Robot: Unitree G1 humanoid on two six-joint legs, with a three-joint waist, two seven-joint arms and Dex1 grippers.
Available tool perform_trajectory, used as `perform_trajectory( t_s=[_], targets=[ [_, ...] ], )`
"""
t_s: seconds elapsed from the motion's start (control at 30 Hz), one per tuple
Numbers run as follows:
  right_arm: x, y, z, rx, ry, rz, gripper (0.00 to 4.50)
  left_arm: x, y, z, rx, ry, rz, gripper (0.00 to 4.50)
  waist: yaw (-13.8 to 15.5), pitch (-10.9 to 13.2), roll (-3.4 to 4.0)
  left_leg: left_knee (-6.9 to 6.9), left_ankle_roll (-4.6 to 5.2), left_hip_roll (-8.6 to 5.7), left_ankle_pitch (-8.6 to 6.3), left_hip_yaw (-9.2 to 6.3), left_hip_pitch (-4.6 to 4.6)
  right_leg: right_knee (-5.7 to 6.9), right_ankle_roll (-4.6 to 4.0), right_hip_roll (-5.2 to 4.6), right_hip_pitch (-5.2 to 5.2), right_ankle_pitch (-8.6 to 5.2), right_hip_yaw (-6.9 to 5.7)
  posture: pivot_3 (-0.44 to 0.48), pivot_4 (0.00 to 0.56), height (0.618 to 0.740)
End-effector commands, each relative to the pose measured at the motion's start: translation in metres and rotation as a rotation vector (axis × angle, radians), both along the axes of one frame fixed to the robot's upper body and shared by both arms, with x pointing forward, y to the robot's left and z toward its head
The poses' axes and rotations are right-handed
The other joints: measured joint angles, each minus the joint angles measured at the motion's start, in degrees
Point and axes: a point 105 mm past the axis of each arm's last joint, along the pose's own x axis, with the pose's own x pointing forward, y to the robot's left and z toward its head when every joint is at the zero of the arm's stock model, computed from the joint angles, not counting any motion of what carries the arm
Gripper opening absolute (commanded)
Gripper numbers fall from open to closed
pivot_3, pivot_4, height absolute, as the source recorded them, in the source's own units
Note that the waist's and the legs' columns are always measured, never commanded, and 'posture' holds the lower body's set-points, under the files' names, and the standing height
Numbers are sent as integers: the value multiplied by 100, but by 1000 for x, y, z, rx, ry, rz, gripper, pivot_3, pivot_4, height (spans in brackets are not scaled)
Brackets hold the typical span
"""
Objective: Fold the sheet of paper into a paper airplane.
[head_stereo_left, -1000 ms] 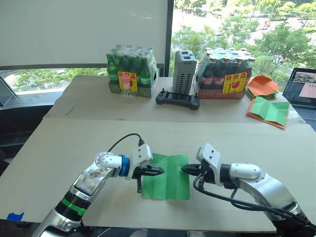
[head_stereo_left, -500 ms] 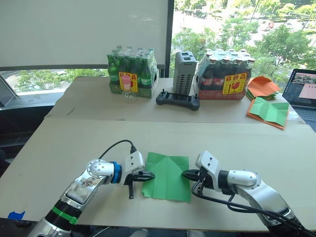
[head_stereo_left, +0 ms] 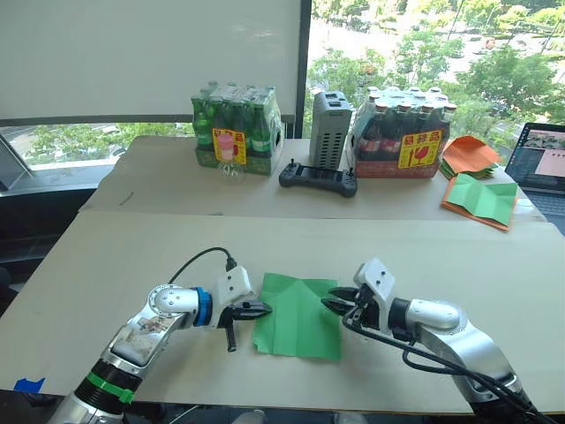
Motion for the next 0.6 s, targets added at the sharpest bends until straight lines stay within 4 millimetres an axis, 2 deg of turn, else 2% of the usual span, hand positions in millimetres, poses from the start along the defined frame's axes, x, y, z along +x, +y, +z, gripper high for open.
perform_trajectory(
  t_s=[0.03, 0.37, 0.6],
  targets=[
    [6, -9, 15, 39, -44, -84, 2943, -7, -7, 15, -45, -33, -14, 0, 0, 0, 0, 0, 0, 0, 0, 0, 0, 0, 0, 0, 0, 0, 0, 0, 150, 675],
    [1, -18, -6, 81, 76, -203, 2943, -8, -11, 26, -136, -32, 10, 0, -13, 0, 1, 1, 0, 1, 0, 4, 3, 1, 0, 1, 1, 0, 4, 0, 150, 675],
    [1, -11, -13, 152, 142, -222, 2943, -9, -10, 28, -140, -35, 17, 0, -8, 0, 1, 0, 0, 1, 0, 4, 4, 5, 0, 1, 0, 0, 4, 0, 150, 675]
  ],
)
